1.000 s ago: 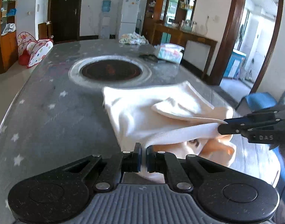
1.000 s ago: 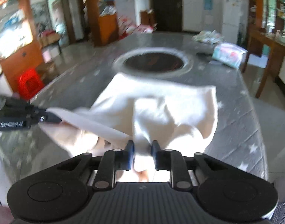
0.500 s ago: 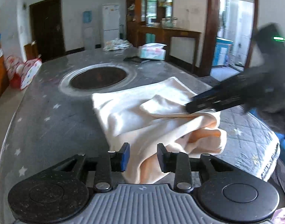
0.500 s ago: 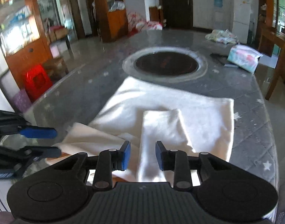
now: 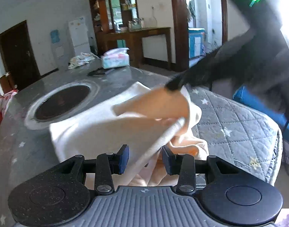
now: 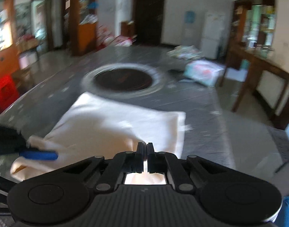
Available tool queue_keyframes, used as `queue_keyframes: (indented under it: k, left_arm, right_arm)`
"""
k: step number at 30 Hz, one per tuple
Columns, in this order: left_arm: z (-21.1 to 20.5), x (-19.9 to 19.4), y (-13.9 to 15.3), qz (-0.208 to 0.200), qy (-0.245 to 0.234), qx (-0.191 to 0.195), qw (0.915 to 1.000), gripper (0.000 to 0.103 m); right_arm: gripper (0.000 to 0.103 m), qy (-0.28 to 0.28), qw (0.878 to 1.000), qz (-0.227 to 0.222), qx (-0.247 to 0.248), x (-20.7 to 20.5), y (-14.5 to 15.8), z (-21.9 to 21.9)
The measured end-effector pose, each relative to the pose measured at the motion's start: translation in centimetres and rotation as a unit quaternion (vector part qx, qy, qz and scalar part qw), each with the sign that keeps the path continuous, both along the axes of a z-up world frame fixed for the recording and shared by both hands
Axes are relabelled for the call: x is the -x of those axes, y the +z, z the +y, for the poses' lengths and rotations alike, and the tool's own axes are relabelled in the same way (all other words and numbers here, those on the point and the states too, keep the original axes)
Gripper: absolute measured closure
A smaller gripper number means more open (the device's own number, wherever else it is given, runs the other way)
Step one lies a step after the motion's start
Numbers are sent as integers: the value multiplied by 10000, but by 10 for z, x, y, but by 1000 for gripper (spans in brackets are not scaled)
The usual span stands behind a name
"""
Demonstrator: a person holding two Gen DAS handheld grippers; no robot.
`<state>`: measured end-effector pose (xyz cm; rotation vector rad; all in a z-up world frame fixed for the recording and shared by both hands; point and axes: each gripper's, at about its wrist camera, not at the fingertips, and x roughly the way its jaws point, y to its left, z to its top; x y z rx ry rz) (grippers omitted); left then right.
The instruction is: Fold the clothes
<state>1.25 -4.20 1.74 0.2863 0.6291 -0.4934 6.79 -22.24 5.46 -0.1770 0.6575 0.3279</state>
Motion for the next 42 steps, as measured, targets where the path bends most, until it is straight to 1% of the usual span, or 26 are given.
queue_keyframes:
  k: [1, 2, 3, 6, 8, 10, 13, 15, 19, 22, 24, 26, 27, 29, 30, 32, 33, 34, 35, 37, 38, 40, 42]
  left_arm:
    - [0, -2, -2, 24, -51, 39, 10000, 95]
    - [3, -3, -1, 15, -35, 109, 9999, 96]
    - [7, -3, 0, -1, -2, 185, 9998, 99]
    - [30, -4, 12, -122, 305, 543, 9980, 100]
    - [54, -7, 23, -182, 672, 808, 9943, 100]
    - [82, -7, 33, -297, 1143, 1031, 9876, 100]
    - [128, -4, 43, -424, 1882, 1318, 9723, 100]
    - [161, 0, 45, -439, 2433, 1448, 9581, 100]
    - [215, 15, 36, -209, 3242, 1707, 9302, 100]
    - [241, 33, 27, -87, 3634, 1819, 9137, 100]
    - [253, 41, 21, -12, 3805, 1841, 9063, 100]
    - [259, 48, 15, 35, 4019, 1760, 8986, 100]
    - [263, 52, 11, 82, 4071, 1702, 8973, 100]
    - [271, 58, 4, 189, 4147, 1580, 8959, 100]
    - [273, 60, 2, 270, 4162, 1555, 8955, 99]
    - [276, 62, -3, 444, 4178, 1521, 8946, 94]
    - [276, 64, -4, 470, 4202, 1474, 8941, 93]
    - [277, 66, -4, 481, 4229, 1421, 8937, 90]
    - [274, 68, -3, 475, 4185, 1366, 8966, 85]
    - [268, 72, -1, 457, 4062, 1256, 9040, 83]
    - [265, 74, 0, 447, 4000, 1201, 9075, 82]
    - [253, 80, 5, 403, 3741, 1103, 9199, 81]
    - [236, 85, 11, 357, 3395, 1051, 9340, 81]
  right_arm:
    - [101, -178, 9998, -80, -40, 2, 4, -10]
    - [101, -338, 9993, -140, -77, 5, 6, -19]
    - [101, -577, 9980, -225, -125, 9, 8, -33]
    - [101, -1167, 9925, -253, -251, 17, 4, -66]
    - [101, -1464, 9887, -199, -266, 22, -3, -83]
    - [101, -1771, 9838, -68, -260, 27, -16, -100]
    - [101, -2016, 9789, 199, -254, 34, -32, -114]
    - [100, -2121, 9764, 338, -242, 37, -42, -119]
    - [100, -2239, 9728, 532, -254, 39, -58, -121]
    - [100, -2297, 9711, 609, -236, 40, -65, -120]
    - [100, -2296, 9711, 621, -212, 40, -66, -119]
    - [99, -2244, 9721, 657, -178, 39, -67, -116]
    - [98, -2202, 9731, 666, -146, 39, -67, -113]
    - [89, -2122, 9750, 653, -110, 40, -65, -109]
    - [87, -2081, 9759, 646, -93, 41, -64, -107]
    - [85, -1992, 9782, 590, -35, 42, -59, -102]
    - [84, -1930, 9797, 537, 9, 44, -55, -99]
    - [82, -1859, 9813, 503, 34, 45, -51, -97]
    - [82, -1780, 9829, 468, 54, 47, -47, -95]
    - [81, -1556, 9871, 386, 57, 51, -36, -89]
    - [79, -1384, 9897, 347, 60, 55, -31, -85]
    - [75, -1041, 9941, 303, 78, 62, -22, -76]
    - [74, -678, 9971, 330, 47, 68, -17, -66]
